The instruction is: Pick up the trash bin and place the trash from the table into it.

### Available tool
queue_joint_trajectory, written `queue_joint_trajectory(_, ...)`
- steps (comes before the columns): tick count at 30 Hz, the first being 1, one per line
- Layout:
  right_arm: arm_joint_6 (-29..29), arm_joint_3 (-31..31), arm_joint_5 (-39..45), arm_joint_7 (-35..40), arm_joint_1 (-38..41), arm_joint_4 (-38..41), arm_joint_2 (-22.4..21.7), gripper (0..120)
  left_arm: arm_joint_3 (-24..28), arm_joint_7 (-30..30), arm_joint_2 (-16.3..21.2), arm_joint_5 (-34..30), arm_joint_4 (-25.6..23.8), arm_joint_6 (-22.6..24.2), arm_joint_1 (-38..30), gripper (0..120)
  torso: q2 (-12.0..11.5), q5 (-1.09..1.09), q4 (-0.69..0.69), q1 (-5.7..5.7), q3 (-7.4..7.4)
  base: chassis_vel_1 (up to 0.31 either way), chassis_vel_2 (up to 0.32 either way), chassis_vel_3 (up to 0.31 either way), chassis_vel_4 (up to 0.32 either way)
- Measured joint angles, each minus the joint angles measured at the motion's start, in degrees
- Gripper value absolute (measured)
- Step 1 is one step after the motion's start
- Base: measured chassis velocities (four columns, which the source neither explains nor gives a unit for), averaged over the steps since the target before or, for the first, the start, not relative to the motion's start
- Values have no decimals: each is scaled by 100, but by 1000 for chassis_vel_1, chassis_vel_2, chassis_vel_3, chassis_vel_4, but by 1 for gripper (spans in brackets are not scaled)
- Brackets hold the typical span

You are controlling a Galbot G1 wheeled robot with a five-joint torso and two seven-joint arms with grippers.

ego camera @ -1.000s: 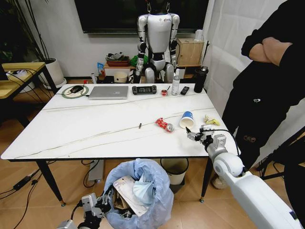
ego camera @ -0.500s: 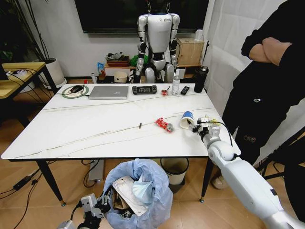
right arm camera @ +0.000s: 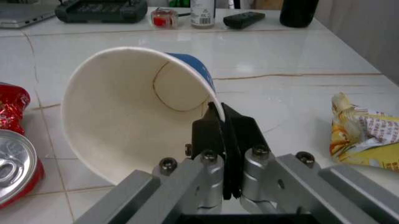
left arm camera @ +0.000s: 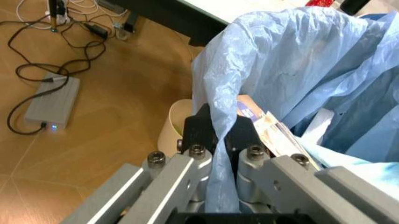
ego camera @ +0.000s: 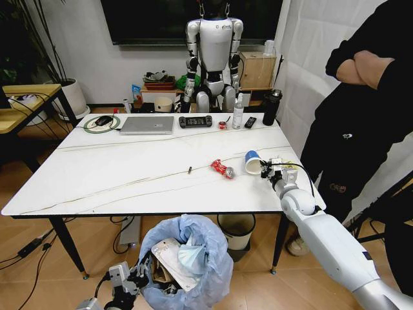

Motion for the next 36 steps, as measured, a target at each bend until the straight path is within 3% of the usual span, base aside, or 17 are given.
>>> queue_joint_trajectory(9,91,65,318,-35,-134,276,-109,0,14,0,16,-22,19,0,-9,0,0,2,1,0,0,0,0,0,0)
queue_joint_trajectory(11,102,203,1053,-148,-546,1118,-424,0,20,0,41,-46,6,1,-11,0,0,0,0,1,0,0,0,0,0)
queue_joint_trajectory(15,273,220,1593,-478,-1364,2793,-933,0,43,5,60,-79,7,1,-22,0,1,-4,-1,0,-1,0,0,0,0)
queue_joint_trajectory(17,300,193,1651,-531,-1477,3016,-1000,0,44,6,64,-84,7,2,-23,0,1,-3,-2,-1,-1,0,0,0,0)
queue_joint_trajectory(20,534,-211,1711,-914,-2052,4275,-1307,0,40,5,79,-94,11,16,-43,0,1,-1,0,-1,-1,0,0,0,0)
queue_joint_trajectory(22,628,-608,1649,-1074,-2225,4708,-1429,0,36,3,75,-94,-11,22,-41,0,1,0,0,0,-1,0,0,0,0)
queue_joint_trajectory(30,833,-1812,606,-1401,-2495,4914,-1750,0,1,-2,47,-91,-87,24,0,0,1,0,0,-1,-1,0,0,0,0)
queue_joint_trajectory(36,780,-1945,129,-1318,-2468,4651,-1757,0,2,-4,15,-71,-119,24,23,0,1,1,1,0,0,0,0,0,0)
